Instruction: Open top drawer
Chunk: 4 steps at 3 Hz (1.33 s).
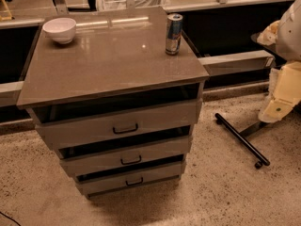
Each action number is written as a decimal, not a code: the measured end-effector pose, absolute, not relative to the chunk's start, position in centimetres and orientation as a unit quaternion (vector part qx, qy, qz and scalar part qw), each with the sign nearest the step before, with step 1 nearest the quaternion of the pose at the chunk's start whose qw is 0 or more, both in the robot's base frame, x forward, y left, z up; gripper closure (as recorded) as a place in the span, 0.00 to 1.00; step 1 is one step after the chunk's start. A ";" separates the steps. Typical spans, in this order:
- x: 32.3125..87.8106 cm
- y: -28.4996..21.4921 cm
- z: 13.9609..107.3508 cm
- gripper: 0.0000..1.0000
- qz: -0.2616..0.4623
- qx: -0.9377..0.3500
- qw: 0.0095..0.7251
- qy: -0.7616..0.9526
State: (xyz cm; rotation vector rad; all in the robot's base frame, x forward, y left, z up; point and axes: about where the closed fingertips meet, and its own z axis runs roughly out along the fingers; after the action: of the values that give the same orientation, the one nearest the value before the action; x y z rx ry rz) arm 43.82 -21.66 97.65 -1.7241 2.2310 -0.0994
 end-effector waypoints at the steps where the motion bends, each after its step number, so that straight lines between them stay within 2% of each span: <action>1: 43.8 -21.7 97.6 0.00 -0.035 -0.603 0.159 0.781; 2: 43.9 -19.7 93.5 0.00 0.011 -0.625 0.163 0.763; 4: 40.2 -11.4 77.8 0.00 0.170 -0.694 0.196 0.671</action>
Offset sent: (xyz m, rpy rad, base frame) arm -0.0006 0.0703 -0.1624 0.2681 0.2003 0.2794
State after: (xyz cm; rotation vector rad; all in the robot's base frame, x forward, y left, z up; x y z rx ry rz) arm 40.15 -11.42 77.85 -1.9441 1.8805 0.4769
